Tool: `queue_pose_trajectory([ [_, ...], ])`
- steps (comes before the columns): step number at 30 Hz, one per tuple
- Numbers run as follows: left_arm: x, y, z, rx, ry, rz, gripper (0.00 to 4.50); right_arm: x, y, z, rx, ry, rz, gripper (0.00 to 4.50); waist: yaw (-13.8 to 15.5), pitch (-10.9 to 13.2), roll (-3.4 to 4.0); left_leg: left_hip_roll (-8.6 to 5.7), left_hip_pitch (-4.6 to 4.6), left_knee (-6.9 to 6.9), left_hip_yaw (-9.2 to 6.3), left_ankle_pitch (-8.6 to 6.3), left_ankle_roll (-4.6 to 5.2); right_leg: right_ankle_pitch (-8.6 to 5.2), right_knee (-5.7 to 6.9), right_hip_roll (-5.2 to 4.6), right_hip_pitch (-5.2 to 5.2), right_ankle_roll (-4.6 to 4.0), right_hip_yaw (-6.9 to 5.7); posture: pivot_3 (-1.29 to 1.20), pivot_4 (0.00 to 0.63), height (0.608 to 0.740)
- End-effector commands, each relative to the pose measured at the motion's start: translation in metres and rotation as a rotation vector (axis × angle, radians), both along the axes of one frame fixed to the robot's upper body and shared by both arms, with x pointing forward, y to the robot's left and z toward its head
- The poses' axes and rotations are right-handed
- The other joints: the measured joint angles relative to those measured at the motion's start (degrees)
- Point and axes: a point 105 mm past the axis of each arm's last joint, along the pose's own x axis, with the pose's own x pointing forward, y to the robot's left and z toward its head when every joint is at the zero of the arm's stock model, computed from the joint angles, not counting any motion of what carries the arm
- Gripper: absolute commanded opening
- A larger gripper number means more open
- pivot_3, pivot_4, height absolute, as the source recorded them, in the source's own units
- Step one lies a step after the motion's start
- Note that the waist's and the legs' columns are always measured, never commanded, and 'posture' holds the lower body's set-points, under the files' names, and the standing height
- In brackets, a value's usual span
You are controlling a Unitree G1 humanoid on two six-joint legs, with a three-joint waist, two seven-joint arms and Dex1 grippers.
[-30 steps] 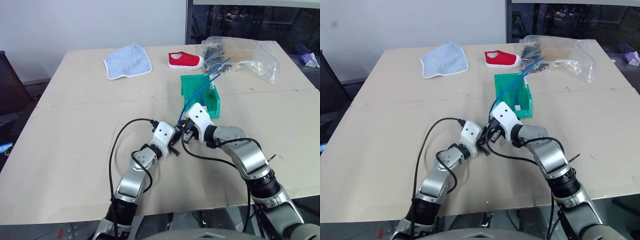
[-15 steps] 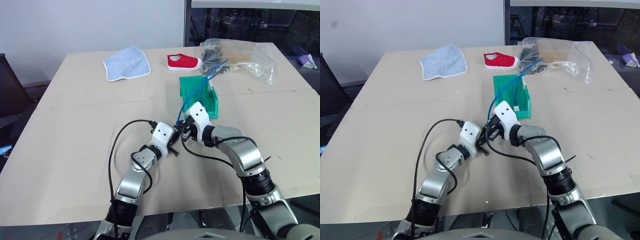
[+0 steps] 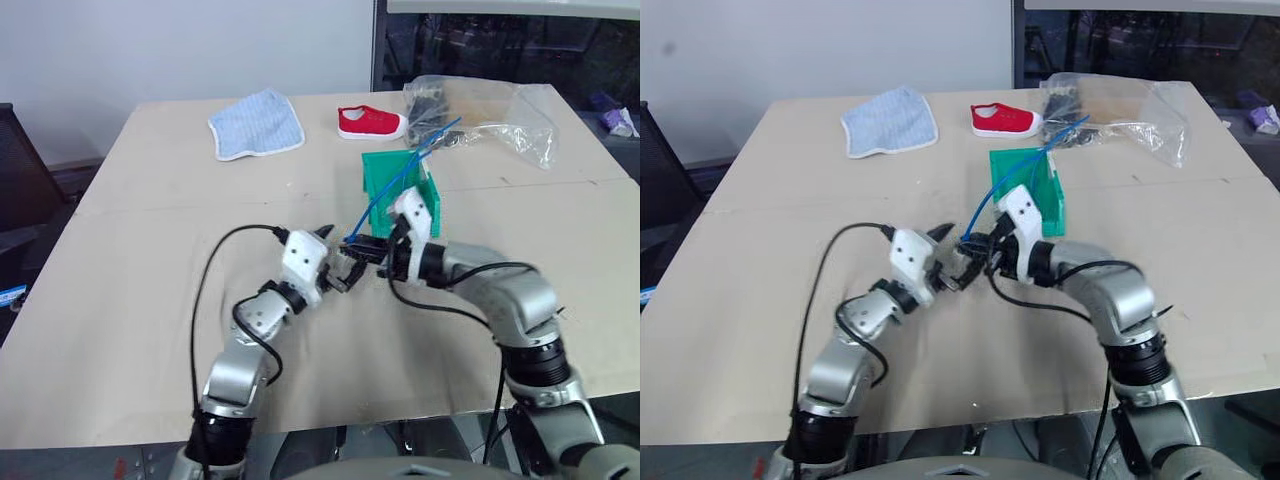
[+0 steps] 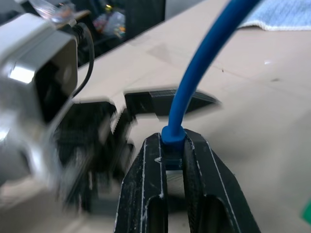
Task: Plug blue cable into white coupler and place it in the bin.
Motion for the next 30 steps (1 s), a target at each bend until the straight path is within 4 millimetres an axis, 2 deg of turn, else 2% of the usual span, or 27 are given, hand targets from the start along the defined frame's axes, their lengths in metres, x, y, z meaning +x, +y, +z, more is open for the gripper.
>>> queue_pose_trajectory([
  [1, -0.003, 0.009, 0.025, -0.043, -0.021, 0.01, 4.45, 0.023, -0.03, 0.028, 0.01, -0.054, -0.093, 0.0, 0.0, 0.0, 0.0, -0.01, 0.01, 0.0, 0.0, 0.0, 0.0, 0.0, 0.0, 0.0, 0.01, 0.0, 0.0, 0.0, 0.15, 0.74],
  [6, -0.007, -0.003, 0.039, -0.103, 0.072, -0.078, 4.45, 0.082, -0.062, 0.035, -0.143, -0.036, -0.219, 0.0, -0.3, 0.2, -0.04, 0.0, -0.01, -0.03, 0.03, 0.02, -0.02, 0.0, -0.04, 0.02, 0.0, 0.0, -0.03, 0.0, 0.15, 0.74],
  [11, -0.007, -0.005, 0.039, -0.075, 0.126, -0.093, 4.45, 0.106, -0.062, 0.026, -0.237, -0.013, -0.166, 0.0, -0.4, 0.2, -0.07, 0.08, -0.01, -0.12, 0.14, 0.16, -0.25, -0.01, -0.09, 0.1, -0.04, -0.02, 0.07, 0.0, 0.15, 0.74],
  [14, -0.007, -0.007, 0.04, -0.054, 0.133, -0.1, 4.45, 0.127, -0.063, 0.02, -0.317, -0.043, -0.212, 0.0, -0.5, 0.2, -0.1, 0.1, -0.23, -0.1, 0.22, 0.17, -0.26, -0.01, -0.13, 0.11, -0.27, -0.02, 0.16, 0.0, 0.15, 0.74],
  [15, -0.007, -0.007, 0.041, -0.051, 0.133, -0.101, 4.5, 0.133, -0.066, 0.021, -0.342, -0.068, -0.241, 0.84, -0.4, 0.3, -0.13, 0.09, -0.26, -0.08, 0.28, 0.17, -0.27, 0.0, -0.11, 0.09, -0.32, -0.02, 0.22, 0.0, 0.15, 0.74],
  [16, -0.007, -0.008, 0.043, -0.051, 0.132, -0.102, 4.5, 0.141, -0.069, 0.027, -0.353, -0.116, -0.287, 1.11, -0.3, 0.4, -0.15, 0.07, -0.29, -0.08, 0.29, 0.17, -0.27, 0.0, -0.11, 0.08, -0.34, -0.01, 0.23, 0.0, 0.15, 0.74],
  [18, -0.007, -0.009, 0.045, -0.049, 0.128, -0.101, 4.5, 0.154, -0.077, 0.045, -0.338, -0.209, -0.4, 2.13, -0.1, 0.4, -0.15, 0.04, -0.31, -0.06, 0.29, 0.17, -0.27, 0.0, -0.12, 0.06, -0.36, -0.01, 0.24, 0.0, 0.15, 0.74],
  [20, -0.008, -0.009, 0.044, -0.051, 0.13, -0.096, 4.5, 0.162, -0.084, 0.064, -0.291, -0.289, -0.495, 2.88, 0.0, 0.5, -0.15, 0.03, -0.36, -0.07, 0.28, 0.17, -0.28, 0.0, -0.12, 0.04, -0.4, -0.01, 0.23, 0.0, 0.15, 0.74],
  [23, -0.011, -0.008, 0.041, -0.049, 0.137, -0.087, 4.5, 0.168, -0.103, 0.087, -0.254, -0.383, -0.613, 4.43, -0.1, 0.5, -0.15, 0.03, -0.42, -0.08, 0.27, 0.18, -0.29, 0.0, -0.11, 0.05, -0.48, -0.01, 0.25, 0.0, 0.15, 0.74],
  [25, -0.013, -0.008, 0.039, -0.036, 0.135, -0.084, 4.5, 0.165, -0.119, 0.093, -0.252, -0.42, -0.637, 4.43, 0.0, 0.5, -0.15, 0.04, -0.42, -0.12, 0.26, 0.18, -0.31, 0.0, -0.11, 0.06, -0.49, -0.01, 0.24, 0.0, 0.15, 0.74],
  [27, -0.015, -0.007, 0.039, -0.038, 0.128, -0.078, 4.5, 0.158, -0.124, 0.096, -0.238, -0.451, -0.606, 4.43, 0.1, 0.5, -0.15, 0.04, -0.43, -0.13, 0.26, 0.18, -0.31, 0.0, -0.12, 0.06, -0.49, -0.01, 0.23, 0.0, 0.15, 0.74],
  [30, -0.019, -0.001, 0.033, -0.033, 0.119, -0.062, 4.5, 0.127, -0.129, 0.102, -0.067, -0.442, -0.51, 4.43, 0.0, 0.5, -0.14, 0.05, -0.43, -0.13, 0.31, 0.18, -0.3, 0.0, -0.16, 0.06, -0.47, -0.01, 0.3, 0.0, 0.15, 0.74],
])
